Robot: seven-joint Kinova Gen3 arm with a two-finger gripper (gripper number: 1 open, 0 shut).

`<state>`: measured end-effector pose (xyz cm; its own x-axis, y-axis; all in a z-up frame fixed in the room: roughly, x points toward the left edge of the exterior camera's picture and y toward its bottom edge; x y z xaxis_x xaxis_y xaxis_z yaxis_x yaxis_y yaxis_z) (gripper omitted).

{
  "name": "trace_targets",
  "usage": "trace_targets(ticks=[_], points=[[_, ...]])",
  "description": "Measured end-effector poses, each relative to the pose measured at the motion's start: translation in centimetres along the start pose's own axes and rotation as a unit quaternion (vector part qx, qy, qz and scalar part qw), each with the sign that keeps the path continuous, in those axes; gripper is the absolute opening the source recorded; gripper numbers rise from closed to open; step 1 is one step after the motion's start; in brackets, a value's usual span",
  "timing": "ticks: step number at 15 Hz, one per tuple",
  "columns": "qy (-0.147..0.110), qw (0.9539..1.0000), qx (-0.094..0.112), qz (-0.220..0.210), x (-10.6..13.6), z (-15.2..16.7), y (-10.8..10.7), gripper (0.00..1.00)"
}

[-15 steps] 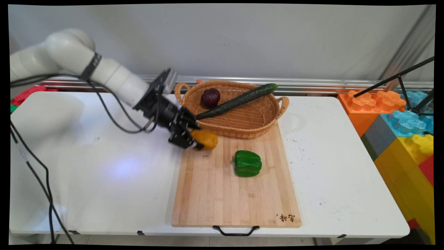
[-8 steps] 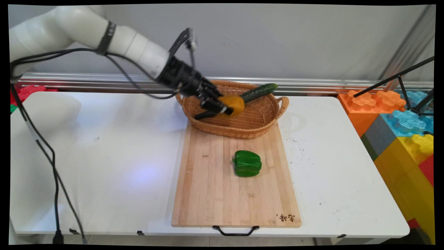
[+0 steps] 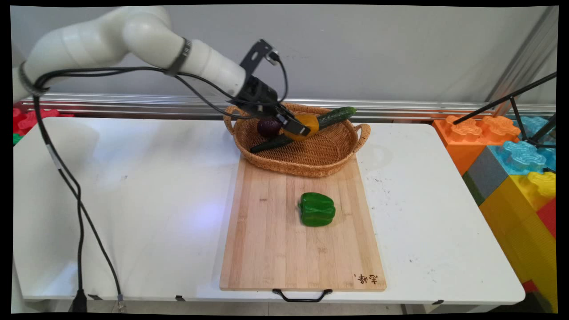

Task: Place the picked object in the vegetable basket

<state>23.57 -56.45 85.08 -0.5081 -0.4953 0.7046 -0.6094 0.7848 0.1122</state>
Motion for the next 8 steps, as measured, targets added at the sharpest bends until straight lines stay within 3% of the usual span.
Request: trace_targets(ticks=[3,8], points=[[-0.015,0.9993,0.012,-0.032,0.0,3.7,-0.6,0.0],[-0.021,0.9977,0.009,-0.064,0.6,9.0,-0.7,0.0]])
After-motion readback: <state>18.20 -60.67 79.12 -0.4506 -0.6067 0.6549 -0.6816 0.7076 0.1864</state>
